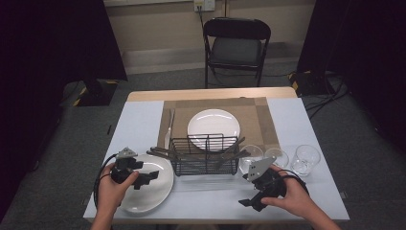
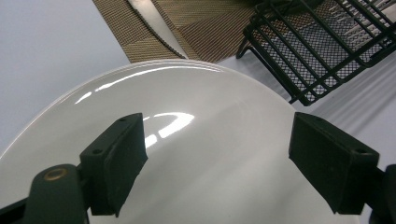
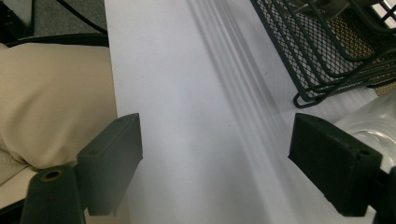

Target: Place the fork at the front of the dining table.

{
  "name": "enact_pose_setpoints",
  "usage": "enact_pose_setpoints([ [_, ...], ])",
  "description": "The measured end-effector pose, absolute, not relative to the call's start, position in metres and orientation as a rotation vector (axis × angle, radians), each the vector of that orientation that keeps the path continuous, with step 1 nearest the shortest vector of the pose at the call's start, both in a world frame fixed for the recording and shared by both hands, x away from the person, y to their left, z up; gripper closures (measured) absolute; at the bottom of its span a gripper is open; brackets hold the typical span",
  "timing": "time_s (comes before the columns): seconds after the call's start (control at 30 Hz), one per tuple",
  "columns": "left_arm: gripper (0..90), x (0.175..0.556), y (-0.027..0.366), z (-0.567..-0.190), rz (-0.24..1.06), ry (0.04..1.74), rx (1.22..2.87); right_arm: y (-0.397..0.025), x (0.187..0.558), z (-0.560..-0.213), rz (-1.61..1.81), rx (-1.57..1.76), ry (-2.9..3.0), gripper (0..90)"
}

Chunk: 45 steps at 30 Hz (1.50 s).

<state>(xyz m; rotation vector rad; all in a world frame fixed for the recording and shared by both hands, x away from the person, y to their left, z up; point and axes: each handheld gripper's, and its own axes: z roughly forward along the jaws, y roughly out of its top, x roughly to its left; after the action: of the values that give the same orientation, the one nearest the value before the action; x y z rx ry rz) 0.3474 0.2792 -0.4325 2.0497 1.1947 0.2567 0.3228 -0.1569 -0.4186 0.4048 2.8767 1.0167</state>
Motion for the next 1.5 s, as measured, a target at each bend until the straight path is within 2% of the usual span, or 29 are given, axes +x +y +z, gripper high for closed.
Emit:
enact_pose_setpoints([
  [1.5, 18.9, 0.347, 0.28, -0.437, 0.223, 1.204, 2.069, -0.182, 0.343, -0.37, 0.93, 0.418, 2.858, 16.7],
])
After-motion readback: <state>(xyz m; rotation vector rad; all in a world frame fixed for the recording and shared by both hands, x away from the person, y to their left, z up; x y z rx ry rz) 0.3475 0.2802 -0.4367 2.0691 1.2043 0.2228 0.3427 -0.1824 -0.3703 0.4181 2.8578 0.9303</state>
